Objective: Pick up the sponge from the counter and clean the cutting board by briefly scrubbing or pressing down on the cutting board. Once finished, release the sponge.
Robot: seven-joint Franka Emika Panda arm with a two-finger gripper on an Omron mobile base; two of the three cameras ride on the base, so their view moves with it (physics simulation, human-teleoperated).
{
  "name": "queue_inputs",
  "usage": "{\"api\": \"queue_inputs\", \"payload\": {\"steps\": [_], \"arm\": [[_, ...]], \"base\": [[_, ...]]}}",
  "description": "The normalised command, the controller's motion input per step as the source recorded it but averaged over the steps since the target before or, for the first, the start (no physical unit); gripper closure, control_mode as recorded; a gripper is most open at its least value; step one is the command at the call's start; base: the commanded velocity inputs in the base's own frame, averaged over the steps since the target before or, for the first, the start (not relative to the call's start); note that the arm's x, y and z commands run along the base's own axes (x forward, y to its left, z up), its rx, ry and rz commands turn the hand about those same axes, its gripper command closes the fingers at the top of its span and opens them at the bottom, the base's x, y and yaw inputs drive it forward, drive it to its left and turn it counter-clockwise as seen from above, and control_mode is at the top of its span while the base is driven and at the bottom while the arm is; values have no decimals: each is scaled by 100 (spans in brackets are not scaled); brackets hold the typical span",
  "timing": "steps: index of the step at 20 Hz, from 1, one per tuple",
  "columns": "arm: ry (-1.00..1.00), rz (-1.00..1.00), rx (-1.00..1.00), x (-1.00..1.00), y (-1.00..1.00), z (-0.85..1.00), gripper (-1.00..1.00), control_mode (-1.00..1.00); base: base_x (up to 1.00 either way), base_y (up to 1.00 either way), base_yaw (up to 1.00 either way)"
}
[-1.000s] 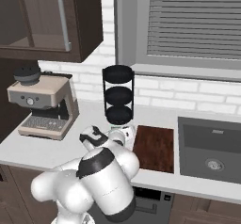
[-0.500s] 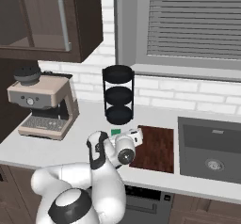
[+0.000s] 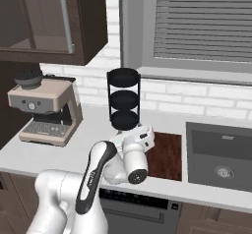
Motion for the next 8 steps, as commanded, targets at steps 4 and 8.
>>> {"api": "queue_inputs", "payload": {"steps": [4, 8], "arm": [[-44, 13, 0, -59, -1, 100, -100, -100], [-31, 26, 0, -49, 4, 100, -100, -100]], "base": [[0, 0, 0], [0, 0, 0]]}}
